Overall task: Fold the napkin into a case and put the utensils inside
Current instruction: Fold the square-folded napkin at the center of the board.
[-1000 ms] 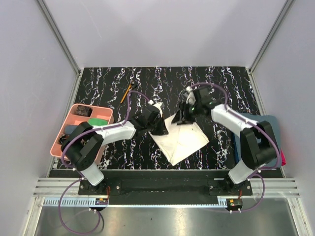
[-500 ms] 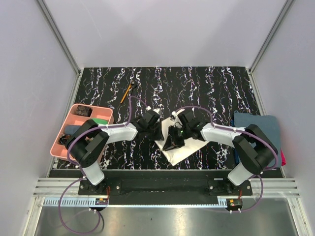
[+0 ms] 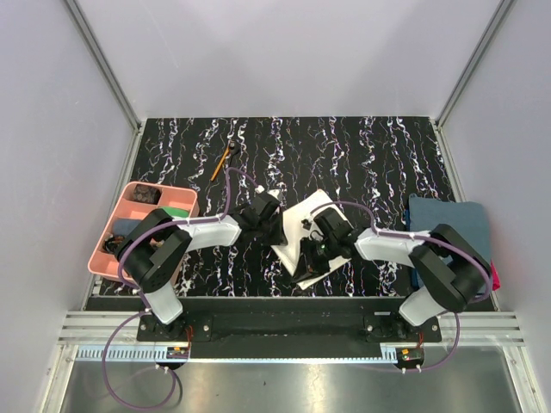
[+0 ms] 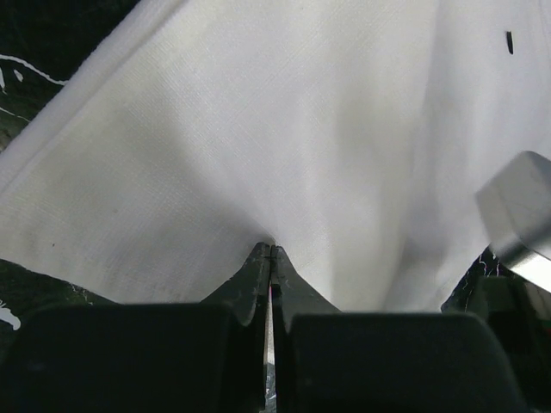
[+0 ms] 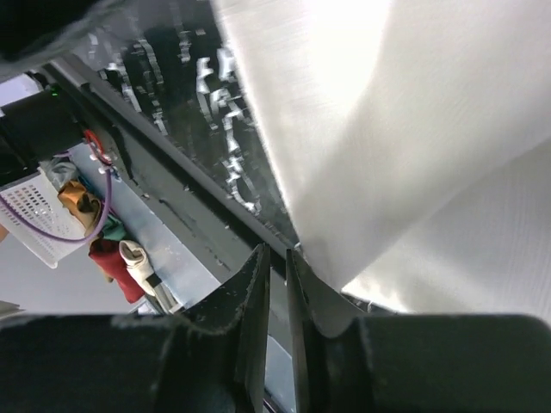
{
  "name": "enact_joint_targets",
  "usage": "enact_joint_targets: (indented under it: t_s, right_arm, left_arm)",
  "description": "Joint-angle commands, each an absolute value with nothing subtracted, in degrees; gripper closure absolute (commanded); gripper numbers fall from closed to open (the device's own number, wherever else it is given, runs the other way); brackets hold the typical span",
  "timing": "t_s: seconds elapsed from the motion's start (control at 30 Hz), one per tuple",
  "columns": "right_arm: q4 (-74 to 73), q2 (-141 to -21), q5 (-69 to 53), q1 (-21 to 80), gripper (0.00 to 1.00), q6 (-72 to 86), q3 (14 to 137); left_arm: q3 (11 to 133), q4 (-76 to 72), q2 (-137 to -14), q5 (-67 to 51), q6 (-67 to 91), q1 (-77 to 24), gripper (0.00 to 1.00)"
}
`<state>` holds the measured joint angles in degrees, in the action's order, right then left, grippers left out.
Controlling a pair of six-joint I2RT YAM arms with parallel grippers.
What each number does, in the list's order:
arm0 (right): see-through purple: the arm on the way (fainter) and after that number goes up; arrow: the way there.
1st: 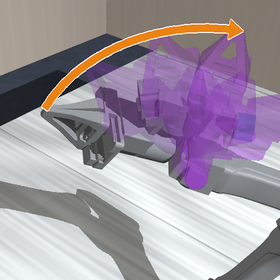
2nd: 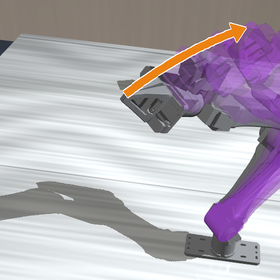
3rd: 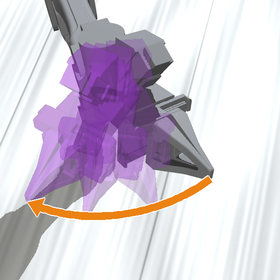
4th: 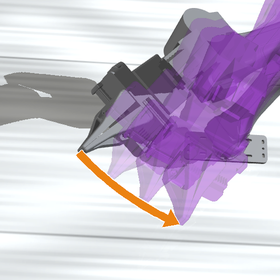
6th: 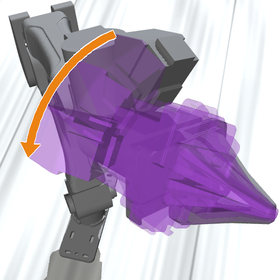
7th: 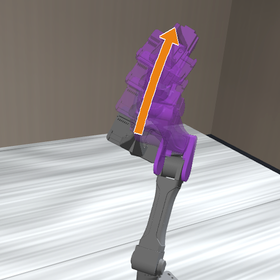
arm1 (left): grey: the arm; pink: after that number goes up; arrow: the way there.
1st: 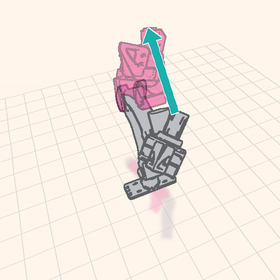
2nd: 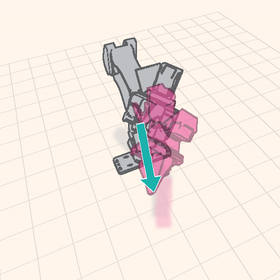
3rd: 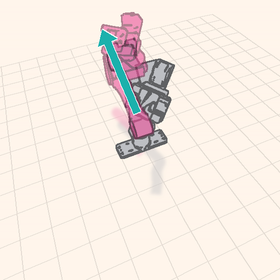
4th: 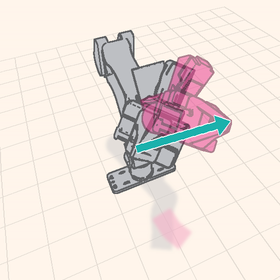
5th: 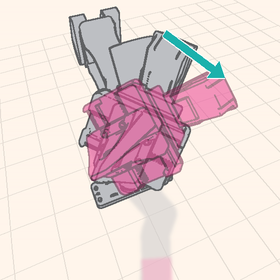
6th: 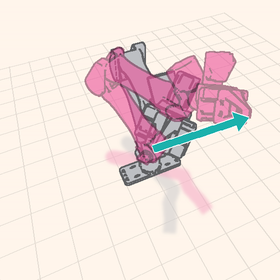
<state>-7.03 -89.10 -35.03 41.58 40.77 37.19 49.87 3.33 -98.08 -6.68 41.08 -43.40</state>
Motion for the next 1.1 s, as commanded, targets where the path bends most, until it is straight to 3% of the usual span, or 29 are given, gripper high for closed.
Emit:
enact_joint_targets:
  t_s: [0.0, 0.2, 0.47, 0.6, 0.73, 1.07]
  right_arm:
    - [-10.54, -80.78, -32.97, 41.31, 0.76, 39.29, 42.09]
    - [-13.27, -78.84, -30.41, 39.99, 0.67, 38.85, 43.33]
    - [-13.27, -79.63, -30.76, 33.32, 0.67, 36.92, 40.17]
    - [-10.30, -81.82, -33.39, 33.22, 0.71, 37.26, 39.12]
    - [-8.26, -84.37, -35.42, 34.71, 0.83, 38.06, 37.79]
    - [-6.33, -85.08, -36.91, 37.18, 0.86, 38.67, 35.33]
  left_arm:
    - [49.66, 4.48, -97.13, -4.22, 40.52, -42.71, 1.00]
    - [50.53, 5.80, -92.73, -6.85, 40.78, -42.80, 1.00]
    - [51.24, 5.45, -91.84, -9.66, 41.66, -43.59, 1.00]
    - [50.80, 4.22, -95.26, -9.23, 41.05, -44.56, 1.00]
    - [49.66, 4.48, -97.56, -6.34, 40.43, -44.65, 1.00]
    - [46.93, 3.96, -97.64, -5.10, 41.04, -44.65, 1.00]
